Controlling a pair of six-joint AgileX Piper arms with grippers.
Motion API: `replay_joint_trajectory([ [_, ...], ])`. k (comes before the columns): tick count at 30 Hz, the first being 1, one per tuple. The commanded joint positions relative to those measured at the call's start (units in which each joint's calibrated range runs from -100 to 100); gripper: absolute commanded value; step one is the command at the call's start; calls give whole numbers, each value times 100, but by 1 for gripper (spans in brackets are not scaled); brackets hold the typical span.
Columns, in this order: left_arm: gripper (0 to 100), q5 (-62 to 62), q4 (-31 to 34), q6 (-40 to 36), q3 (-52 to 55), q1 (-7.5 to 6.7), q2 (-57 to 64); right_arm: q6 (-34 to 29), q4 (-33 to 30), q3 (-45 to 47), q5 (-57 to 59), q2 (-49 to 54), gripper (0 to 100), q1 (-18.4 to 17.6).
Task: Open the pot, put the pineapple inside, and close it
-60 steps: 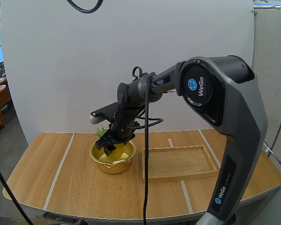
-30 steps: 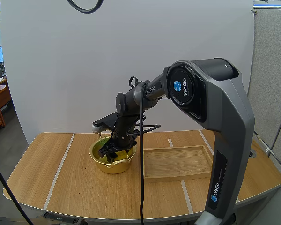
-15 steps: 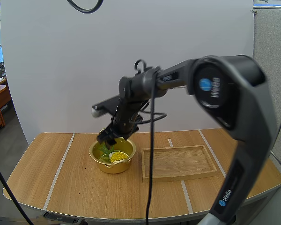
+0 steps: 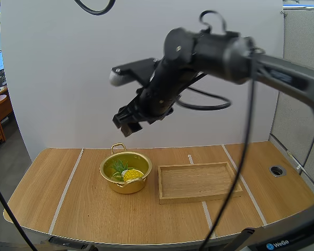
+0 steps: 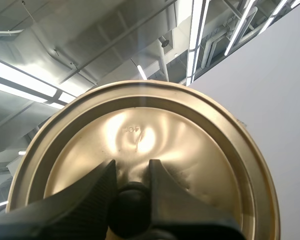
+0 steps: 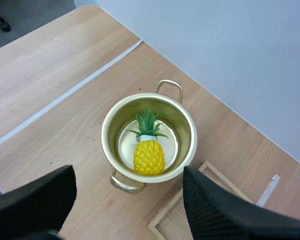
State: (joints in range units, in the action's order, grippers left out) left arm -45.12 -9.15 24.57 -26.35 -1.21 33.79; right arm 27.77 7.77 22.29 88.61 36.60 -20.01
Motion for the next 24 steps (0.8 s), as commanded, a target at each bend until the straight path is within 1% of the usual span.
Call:
replay_joint_trajectory([
  [1, 0, 199, 45, -49, -43, 1, 44, -50, 0, 5, 477, 542, 100, -5],
  [8, 0, 199, 45, -49, -43, 1, 44, -171, -11, 283, 1128, 1672, 100, -5],
  [19, 0, 199, 45, -49, -43, 1, 44, -326, -11, 880, 1139, 3201, 100, -5],
  [24, 0, 199, 45, -49, -43, 1, 44, -555, -106, 1184, 1139, 3624, 100, -5],
])
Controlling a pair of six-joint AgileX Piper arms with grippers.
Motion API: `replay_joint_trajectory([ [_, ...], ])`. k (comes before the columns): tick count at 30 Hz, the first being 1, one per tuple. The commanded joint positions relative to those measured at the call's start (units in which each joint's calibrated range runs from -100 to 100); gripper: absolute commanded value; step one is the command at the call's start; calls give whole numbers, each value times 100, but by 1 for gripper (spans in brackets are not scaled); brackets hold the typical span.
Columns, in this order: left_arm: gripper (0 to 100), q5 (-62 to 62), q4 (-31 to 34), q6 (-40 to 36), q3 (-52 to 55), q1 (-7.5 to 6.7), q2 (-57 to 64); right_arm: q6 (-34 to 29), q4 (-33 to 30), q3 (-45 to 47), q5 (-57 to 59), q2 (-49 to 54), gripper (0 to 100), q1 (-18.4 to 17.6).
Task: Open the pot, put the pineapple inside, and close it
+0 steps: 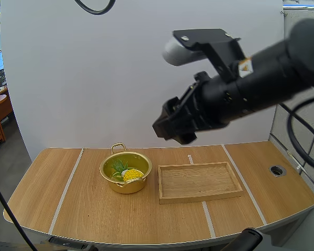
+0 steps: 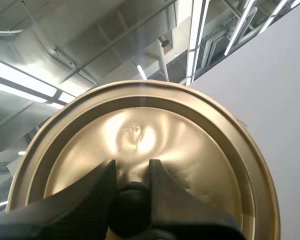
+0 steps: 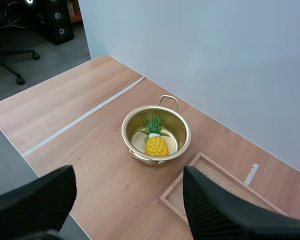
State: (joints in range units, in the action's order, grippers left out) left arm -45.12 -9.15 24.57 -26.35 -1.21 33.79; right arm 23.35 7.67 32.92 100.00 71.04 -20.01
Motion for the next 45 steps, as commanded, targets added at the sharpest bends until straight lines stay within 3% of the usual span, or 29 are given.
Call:
replay_joint_trajectory([
  [1, 0, 199, 45, -49, -43, 1, 44, -114, -96, 211, 0, 239, 100, 11],
  [11, 0, 199, 45, -49, -43, 1, 44, -114, 64, 1085, 0, 1039, 100, 585],
  [12, 0, 199, 45, -49, -43, 1, 44, -105, 109, 1146, 0, 1111, 86, 646],
  [13, 0, 199, 45, -49, -43, 1, 44, -105, 144, 1166, 0, 1140, 86, 670],
  [14, 0, 199, 45, -49, -43, 1, 44, -105, 241, 1224, 0, 1228, 53, 767],
  [16, 0, 199, 45, -49, -43, 1, 44, -60, 381, 1259, 0, 1327, 18, 903],
  [17, 0, 199, 45, -49, -43, 1, 44, -60, 414, 1259, 0, 1356, 3, 951],
  [18, 0, 199, 45, -49, -43, 1, 44, -60, 424, 1259, 0, 1407, 0, 1007],
  [30, 0, 199, 45, -49, -43, 1, 44, -65, 13, 1431, 0, 1972, 0, 1150],
  [45, 0, 199, 45, -49, -43, 1, 44, -65, 191, 1867, 0, 2108, 0, 1150],
])
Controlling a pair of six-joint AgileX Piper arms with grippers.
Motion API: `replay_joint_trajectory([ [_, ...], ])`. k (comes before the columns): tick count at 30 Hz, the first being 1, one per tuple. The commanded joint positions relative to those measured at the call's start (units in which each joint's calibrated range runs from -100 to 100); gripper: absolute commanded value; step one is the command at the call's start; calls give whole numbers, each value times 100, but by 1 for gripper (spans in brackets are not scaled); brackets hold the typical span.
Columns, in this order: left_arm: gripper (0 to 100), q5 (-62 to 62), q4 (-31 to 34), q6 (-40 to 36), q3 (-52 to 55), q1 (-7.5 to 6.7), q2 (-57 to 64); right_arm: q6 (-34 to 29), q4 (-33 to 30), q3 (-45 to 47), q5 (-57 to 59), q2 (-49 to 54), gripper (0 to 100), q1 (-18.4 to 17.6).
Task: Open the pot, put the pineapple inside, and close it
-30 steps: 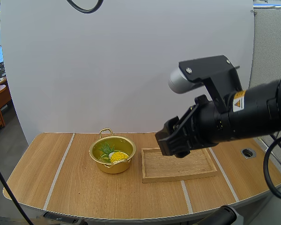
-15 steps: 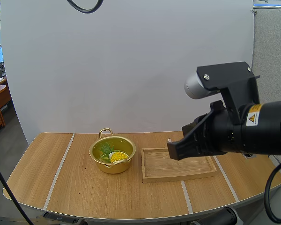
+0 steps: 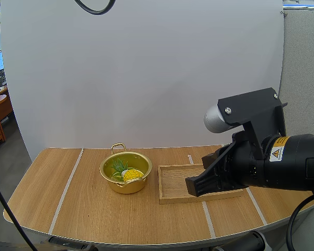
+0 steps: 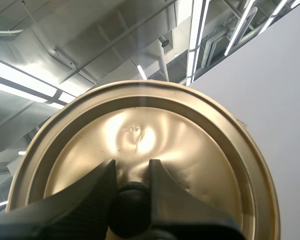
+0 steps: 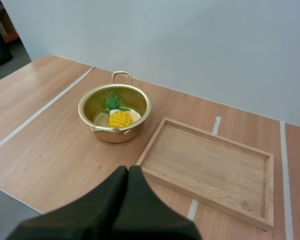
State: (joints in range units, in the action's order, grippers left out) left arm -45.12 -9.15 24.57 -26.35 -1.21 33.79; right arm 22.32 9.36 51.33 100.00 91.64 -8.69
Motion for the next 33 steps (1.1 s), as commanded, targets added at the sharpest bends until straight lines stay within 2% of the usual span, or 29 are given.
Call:
replay_joint_trajectory([
  [1, 0, 199, 45, -49, -43, 1, 44, 38, -2, 26, 0, 49, 0, 18],
  [13, 0, 35, 1, -75, -43, 1, 57, 38, -283, 26, 0, 49, 0, 18],
  [23, 0, -4452, 1, -99, -15, 1, 49, 38, -283, 26, 0, 49, 0, 18],
  [27, 0, -5386, 1, -99, 40, 1, -122, 38, -283, 26, 0, 49, 0, 18],
  [33, 0, -5488, -129, -99, 54, 1, -366, 38, -283, 26, 0, 49, 0, 18],
])
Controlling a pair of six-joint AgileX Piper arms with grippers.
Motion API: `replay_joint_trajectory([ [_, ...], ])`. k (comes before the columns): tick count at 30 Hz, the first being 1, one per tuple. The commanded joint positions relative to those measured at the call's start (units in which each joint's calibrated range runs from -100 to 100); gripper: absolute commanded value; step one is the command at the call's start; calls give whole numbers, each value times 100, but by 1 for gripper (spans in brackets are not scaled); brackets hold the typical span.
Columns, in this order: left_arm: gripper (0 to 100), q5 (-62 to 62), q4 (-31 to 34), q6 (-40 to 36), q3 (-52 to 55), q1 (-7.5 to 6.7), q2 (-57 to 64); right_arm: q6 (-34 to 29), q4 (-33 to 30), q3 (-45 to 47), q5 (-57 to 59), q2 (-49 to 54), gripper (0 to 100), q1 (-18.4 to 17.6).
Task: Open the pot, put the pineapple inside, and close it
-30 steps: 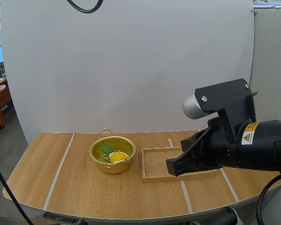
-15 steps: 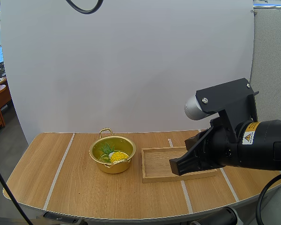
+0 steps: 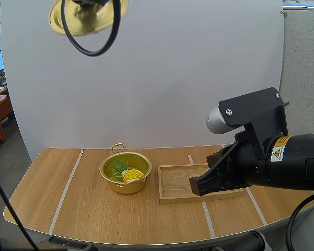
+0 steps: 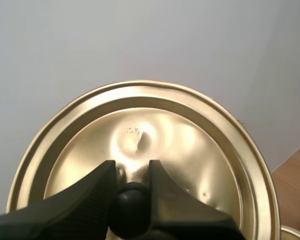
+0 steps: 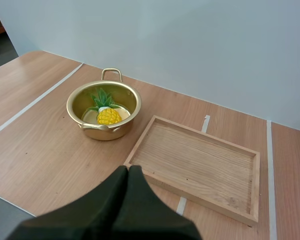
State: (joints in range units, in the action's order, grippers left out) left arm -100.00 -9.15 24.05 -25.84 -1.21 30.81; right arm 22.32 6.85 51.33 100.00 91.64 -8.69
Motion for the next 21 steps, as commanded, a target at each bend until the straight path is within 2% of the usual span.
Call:
replay_joint_trajectory([
  [1, 0, 0, -201, -47, 18, 1, -114, 38, -31, 26, 0, 49, 0, 18],
  [8, 0, 0, -617, 81, 669, 1, -172, 38, -31, 26, 0, 49, 0, 18],
  [21, 0, 0, -643, 327, 2250, 1, -556, 38, -31, 26, 0, 49, 0, 18],
])
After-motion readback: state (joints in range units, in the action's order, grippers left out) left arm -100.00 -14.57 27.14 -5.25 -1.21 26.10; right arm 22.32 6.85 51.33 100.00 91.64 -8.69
